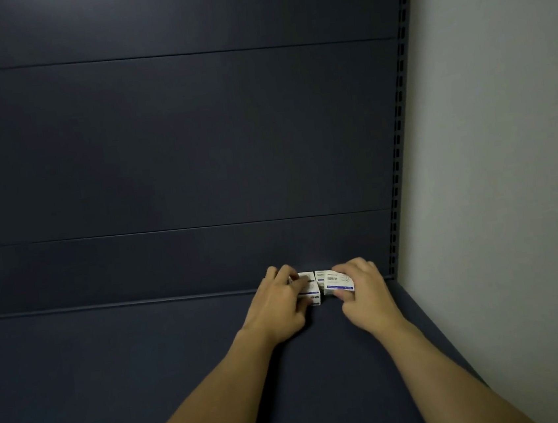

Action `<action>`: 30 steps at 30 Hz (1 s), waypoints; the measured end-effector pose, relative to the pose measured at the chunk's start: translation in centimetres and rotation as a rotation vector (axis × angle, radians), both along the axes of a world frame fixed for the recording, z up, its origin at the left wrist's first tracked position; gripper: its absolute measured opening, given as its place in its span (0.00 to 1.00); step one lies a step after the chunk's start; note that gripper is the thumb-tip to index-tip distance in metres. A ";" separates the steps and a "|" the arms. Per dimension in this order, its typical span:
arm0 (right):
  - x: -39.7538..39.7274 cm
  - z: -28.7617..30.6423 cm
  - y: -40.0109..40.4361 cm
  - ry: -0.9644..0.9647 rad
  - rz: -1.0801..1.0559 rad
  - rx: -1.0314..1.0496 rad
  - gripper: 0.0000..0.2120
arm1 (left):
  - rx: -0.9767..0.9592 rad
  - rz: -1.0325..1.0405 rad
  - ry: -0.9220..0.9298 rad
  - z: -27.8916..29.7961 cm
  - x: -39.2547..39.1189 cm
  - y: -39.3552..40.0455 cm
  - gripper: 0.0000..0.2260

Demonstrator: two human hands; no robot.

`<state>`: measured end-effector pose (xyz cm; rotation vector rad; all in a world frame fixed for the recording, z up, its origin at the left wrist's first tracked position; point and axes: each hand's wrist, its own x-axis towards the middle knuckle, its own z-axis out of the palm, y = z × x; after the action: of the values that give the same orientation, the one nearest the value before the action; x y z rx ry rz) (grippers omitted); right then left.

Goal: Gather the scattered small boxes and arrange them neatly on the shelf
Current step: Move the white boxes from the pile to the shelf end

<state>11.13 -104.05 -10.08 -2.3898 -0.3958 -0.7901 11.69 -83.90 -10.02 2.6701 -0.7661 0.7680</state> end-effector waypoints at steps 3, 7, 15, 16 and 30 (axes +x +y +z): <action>0.2 -0.1 0.0 0.005 0.016 -0.008 0.21 | -0.029 -0.001 0.012 0.0 0.2 -0.1 0.18; 0.2 -0.2 0.0 0.034 0.050 -0.042 0.21 | -0.040 -0.008 0.021 -0.1 0.3 -0.1 0.18; 0.3 -0.4 0.1 0.060 0.032 -0.103 0.20 | -0.063 -0.012 0.049 0.0 0.0 -0.2 0.18; 0.3 -0.4 0.2 0.065 0.024 -0.096 0.20 | -0.066 -0.014 0.055 0.0 -0.1 -0.2 0.18; -0.2 0.2 0.6 0.128 0.023 -0.121 0.20 | -0.091 0.000 0.126 0.1 0.1 -0.4 0.22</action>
<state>10.94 -103.42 -9.92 -2.5278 -0.4293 -0.6142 11.76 -84.25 -9.95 2.6085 -0.6829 0.6126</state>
